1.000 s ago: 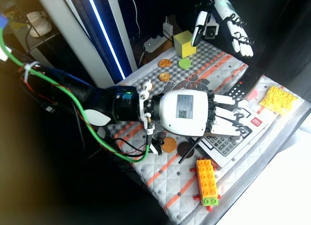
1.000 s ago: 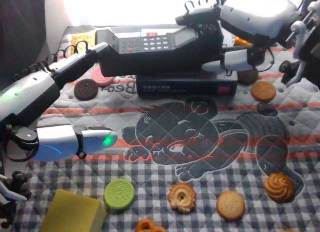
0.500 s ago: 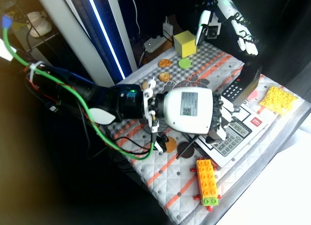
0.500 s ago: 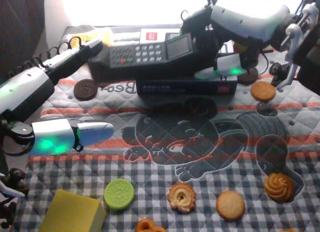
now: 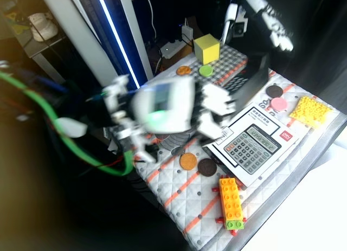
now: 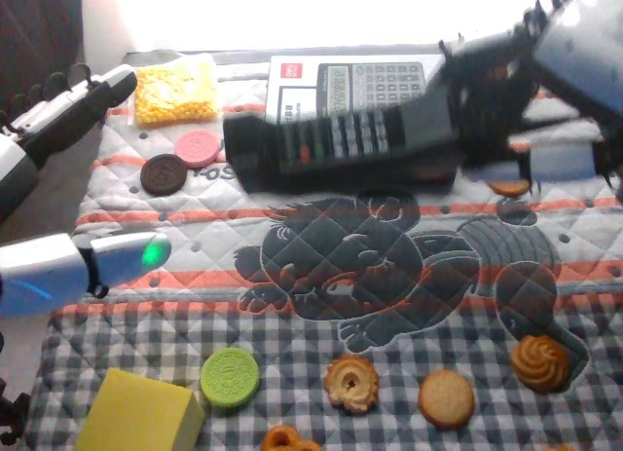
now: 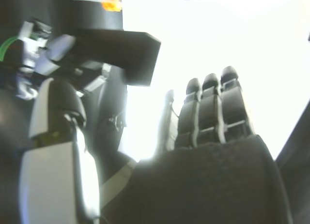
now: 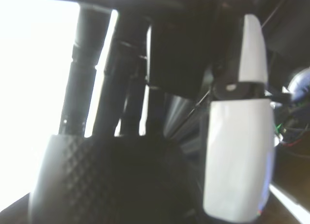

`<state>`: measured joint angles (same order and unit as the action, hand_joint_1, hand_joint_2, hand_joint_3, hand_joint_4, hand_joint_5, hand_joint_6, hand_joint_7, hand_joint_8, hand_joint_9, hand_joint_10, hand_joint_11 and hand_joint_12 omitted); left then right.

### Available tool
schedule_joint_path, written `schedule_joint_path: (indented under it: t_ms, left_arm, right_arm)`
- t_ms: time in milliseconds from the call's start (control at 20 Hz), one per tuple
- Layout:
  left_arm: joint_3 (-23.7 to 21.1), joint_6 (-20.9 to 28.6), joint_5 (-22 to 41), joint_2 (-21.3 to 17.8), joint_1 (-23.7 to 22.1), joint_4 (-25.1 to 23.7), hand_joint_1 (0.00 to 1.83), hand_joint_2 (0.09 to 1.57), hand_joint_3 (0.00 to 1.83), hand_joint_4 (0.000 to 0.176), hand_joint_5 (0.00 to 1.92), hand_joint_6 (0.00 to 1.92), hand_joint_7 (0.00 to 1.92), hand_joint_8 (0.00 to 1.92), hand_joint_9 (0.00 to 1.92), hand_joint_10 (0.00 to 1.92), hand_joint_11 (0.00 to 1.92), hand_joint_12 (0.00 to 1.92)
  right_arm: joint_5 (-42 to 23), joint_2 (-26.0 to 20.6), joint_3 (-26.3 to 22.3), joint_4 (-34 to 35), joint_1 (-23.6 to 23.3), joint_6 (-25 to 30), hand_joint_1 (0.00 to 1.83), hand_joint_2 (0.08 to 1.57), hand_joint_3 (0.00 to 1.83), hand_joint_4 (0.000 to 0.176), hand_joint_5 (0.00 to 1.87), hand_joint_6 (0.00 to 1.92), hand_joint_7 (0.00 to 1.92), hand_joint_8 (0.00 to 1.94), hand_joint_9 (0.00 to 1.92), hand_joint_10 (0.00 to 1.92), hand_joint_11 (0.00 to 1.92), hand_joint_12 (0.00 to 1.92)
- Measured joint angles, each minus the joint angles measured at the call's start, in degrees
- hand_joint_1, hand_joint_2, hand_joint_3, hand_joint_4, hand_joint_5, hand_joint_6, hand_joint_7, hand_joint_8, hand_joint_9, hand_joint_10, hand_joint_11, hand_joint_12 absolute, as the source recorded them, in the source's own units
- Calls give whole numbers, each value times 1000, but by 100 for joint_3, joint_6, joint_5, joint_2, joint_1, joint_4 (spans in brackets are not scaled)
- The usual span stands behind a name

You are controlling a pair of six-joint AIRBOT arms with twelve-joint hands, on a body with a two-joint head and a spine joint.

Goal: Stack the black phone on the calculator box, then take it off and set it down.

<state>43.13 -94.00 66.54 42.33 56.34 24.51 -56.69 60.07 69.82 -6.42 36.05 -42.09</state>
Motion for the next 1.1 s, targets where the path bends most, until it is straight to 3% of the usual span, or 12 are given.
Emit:
schedule_joint_path:
  t_ms: [100, 150, 250, 450, 600, 650, 750, 800, 850, 950, 1000, 1100]
  left_arm:
    - [-31, 2, 118, -11, 44, 85, 638, 905, 0, 77, 45, 6, 28, 8, 0, 0, 0, 0]
    - [-35, 2, 162, -24, 46, 101, 778, 955, 6, 106, 50, 6, 56, 16, 0, 0, 0, 0]
    - [-35, 2, 238, -35, 46, 98, 782, 976, 12, 122, 42, 1, 67, 14, 12, 5, 0, 0]
    - [-46, 149, 260, -33, 153, 105, 796, 991, 12, 118, 49, 3, 73, 11, 11, 3, 0, 0]
    - [-28, 376, 299, -33, 216, 149, 833, 989, 6, 124, 47, 1, 83, 10, 16, 3, 0, 0]
    - [-26, 393, 304, -33, 216, 173, 838, 987, 5, 126, 42, 0, 80, 8, 12, 2, 0, 0]
    - [-28, 411, 343, -33, 216, 125, 850, 996, 7, 136, 26, 0, 55, 0, 0, 0, 0, 0]
    - [-28, 415, 345, -33, 216, 118, 796, 1001, 8, 130, 26, 0, 61, 3, 2, 1, 0, 0]
    - [-28, 428, 345, -33, 216, 120, 759, 1003, 8, 134, 9, 0, 40, 0, 0, 0, 0, 0]
    - [-26, 579, 376, -33, 216, 90, 732, 1012, 9, 93, 0, 0, 21, 0, 0, 0, 0, 0]
    - [0, 710, 385, -28, 216, 33, 723, 1007, 5, 97, 0, 0, 7, 0, 0, 0, 0, 0]
    - [168, 1408, 466, -17, 269, -214, 765, 1004, 2, 121, 3, 1, 28, 8, 0, 0, 0, 0]
  right_arm:
    - [-289, -184, -262, -39, 356, 37, 1391, 1056, 0, 0, 996, 817, 1207, 526, 1064, 1021, 854, 886]
    - [-400, -256, -317, 11, 492, 55, 1282, 1056, 6, 0, 1060, 739, 1178, 728, 1069, 668, 631, 1024]
    - [-522, -376, -343, 155, 710, 63, 1254, 1067, 0, 0, 1016, 870, 1208, 662, 1319, 257, 977, 902]
    - [-590, -424, -343, 597, 1209, 46, 1286, 1036, 0, 0, 1067, 711, 1307, 555, 1408, 86, 790, 980]
    - [-505, -428, -350, 717, 1543, 109, 1291, 1067, 0, 0, 1117, 482, 1139, 959, 1534, 211, 1063, 1365]
    - [-468, -431, -350, 772, 1572, 122, 1213, 1065, 5, 0, 1105, 696, 1223, 819, 1387, 860, 1142, 1532]
    - [-476, -450, -350, 883, 1633, 160, 1290, 1059, 0, 0, 1121, 468, 1168, 914, 1275, 753, 1020, 1397]
    - [-479, -455, -350, 920, 1668, 157, 1380, 1040, 0, 0, 1162, 370, 1194, 686, 1127, 1021, 872, 1263]
    - [-448, -452, -350, 966, 1731, 160, 1260, 1063, 17, 0, 1087, 712, 1085, 842, 959, 449, 674, 1113]
    - [-435, -433, -350, 1049, 1832, 179, 1021, 1023, 0, 0, 658, 64, 658, 82, 680, 54, 363, 957]
    - [-424, -435, -350, 1032, 1832, 170, 957, 996, 0, 20, 521, 12, 508, 16, 522, 10, 253, 859]
    - [-380, -452, -417, 1047, 1849, 151, 797, 933, 0, 155, 129, 0, 144, 0, 125, 0, 9, 385]
